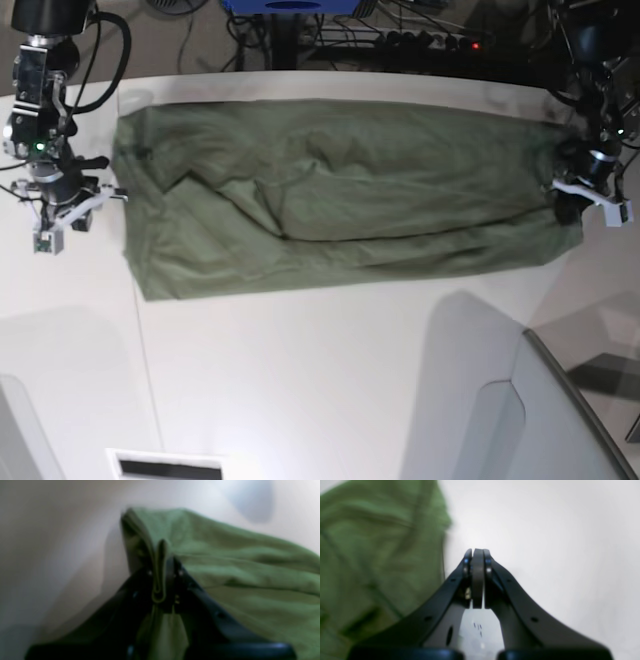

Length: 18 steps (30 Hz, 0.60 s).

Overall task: Layout the t-shirt on the table in an organized manner, then fold the t-shirt properly
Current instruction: 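Push the held shirt end inward with the left gripper toward the right gripper, then fold the shirt end over toward the middle with the left gripper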

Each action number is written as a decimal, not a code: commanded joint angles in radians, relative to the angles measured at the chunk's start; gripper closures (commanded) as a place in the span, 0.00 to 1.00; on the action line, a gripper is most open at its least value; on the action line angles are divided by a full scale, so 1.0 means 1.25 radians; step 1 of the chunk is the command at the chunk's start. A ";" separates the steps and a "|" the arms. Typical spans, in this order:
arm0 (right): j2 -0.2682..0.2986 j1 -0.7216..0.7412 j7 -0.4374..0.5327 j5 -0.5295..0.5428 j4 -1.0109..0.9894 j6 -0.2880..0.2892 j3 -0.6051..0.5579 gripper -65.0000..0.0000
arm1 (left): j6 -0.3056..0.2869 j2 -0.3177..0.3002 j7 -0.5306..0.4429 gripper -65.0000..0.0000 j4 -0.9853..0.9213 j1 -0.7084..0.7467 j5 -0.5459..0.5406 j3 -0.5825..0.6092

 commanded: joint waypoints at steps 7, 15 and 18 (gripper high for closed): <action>0.011 0.013 0.023 0.005 0.016 0.000 0.000 1.00 | 0.118 0.024 0.116 1.00 0.413 0.144 -0.010 0.008; 0.011 0.014 0.023 0.005 0.016 0.000 0.002 1.00 | 0.128 0.159 0.225 1.00 0.535 0.124 0.145 0.152; 0.011 0.014 0.023 0.005 0.016 0.000 0.003 1.00 | 0.128 0.231 0.225 1.00 0.530 0.099 0.240 0.202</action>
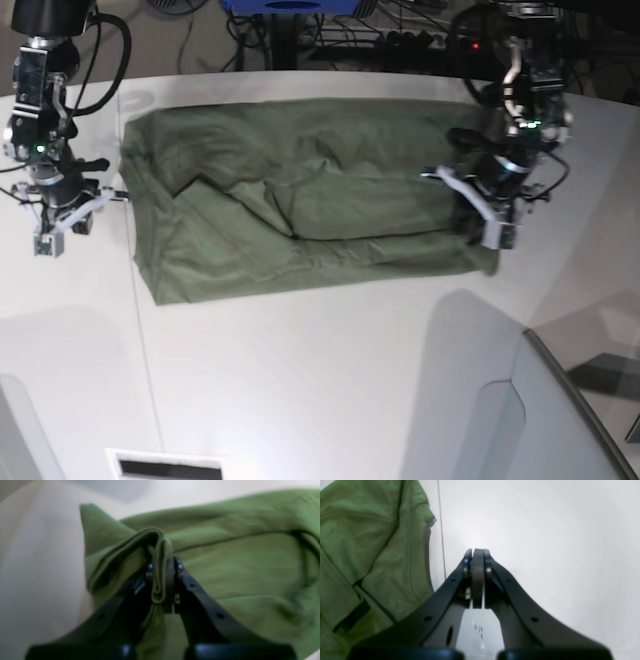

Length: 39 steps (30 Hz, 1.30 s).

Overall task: Layout the t-shirt on the table in an organized manner, then fold the t-shirt properly
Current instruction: 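Fold the shirt end over toward the middle with the left gripper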

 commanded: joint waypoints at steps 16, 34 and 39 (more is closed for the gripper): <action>0.013 0.011 0.019 0.005 0.016 -0.001 0.004 1.00 | 0.004 0.146 -0.021 1.00 -0.132 -0.111 0.102 0.164; 0.013 0.012 0.019 0.005 0.016 -0.001 0.004 1.00 | 0.004 0.168 -0.020 1.00 -0.153 -0.122 0.099 0.210; 0.013 0.012 0.019 0.005 0.016 -0.001 0.004 1.00 | 0.004 0.168 -0.020 1.00 -0.153 -0.124 0.099 0.210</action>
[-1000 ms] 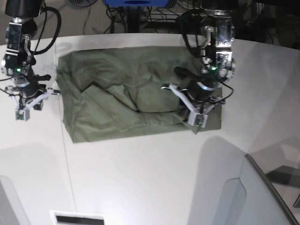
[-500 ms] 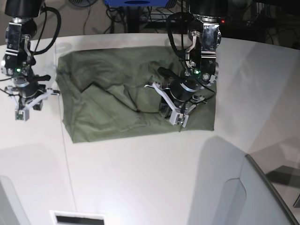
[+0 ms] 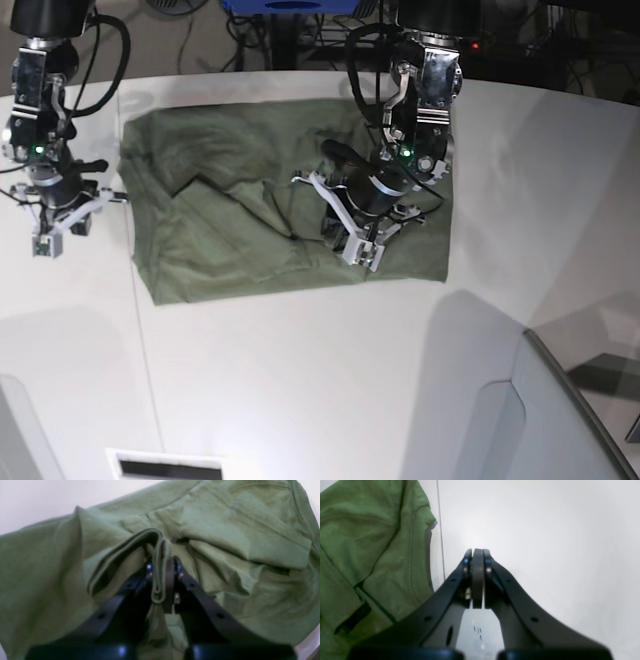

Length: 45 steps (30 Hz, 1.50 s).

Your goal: Layout the t-shirt on the table in an organized manner, then fold the t-shirt properly

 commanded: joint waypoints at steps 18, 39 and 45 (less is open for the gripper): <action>0.011 0.011 0.019 0.005 0.016 0.000 0.004 1.00 | -0.005 0.006 -0.019 1.00 -0.053 -0.037 -0.011 0.005; 0.011 0.022 0.019 0.005 0.013 0.000 0.004 1.00 | -0.005 0.018 -0.019 1.00 -0.055 -0.050 -0.012 0.034; 0.011 0.022 0.019 0.005 0.013 0.000 0.004 1.00 | -0.005 0.018 -0.019 1.00 -0.057 -0.059 -0.012 0.036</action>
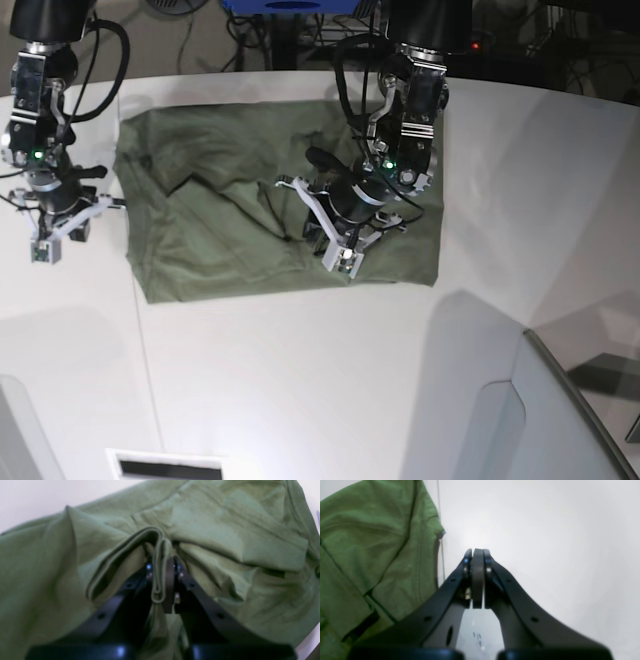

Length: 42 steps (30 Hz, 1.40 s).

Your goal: Layout the t-shirt on the table in an organized manner, then fold the t-shirt properly

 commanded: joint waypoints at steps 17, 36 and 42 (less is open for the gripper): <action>0.011 0.009 0.020 0.005 0.013 0.000 0.004 1.00 | -0.005 0.006 -0.015 0.47 0.014 -0.015 -0.011 0.036; 0.011 0.007 0.020 0.005 0.015 0.000 0.004 1.00 | 0.001 0.018 -0.015 0.45 0.083 -0.018 -0.003 0.163; 0.011 0.003 0.020 0.005 0.016 0.000 0.004 1.00 | 0.108 -0.063 -0.013 1.00 0.194 0.028 -0.002 0.049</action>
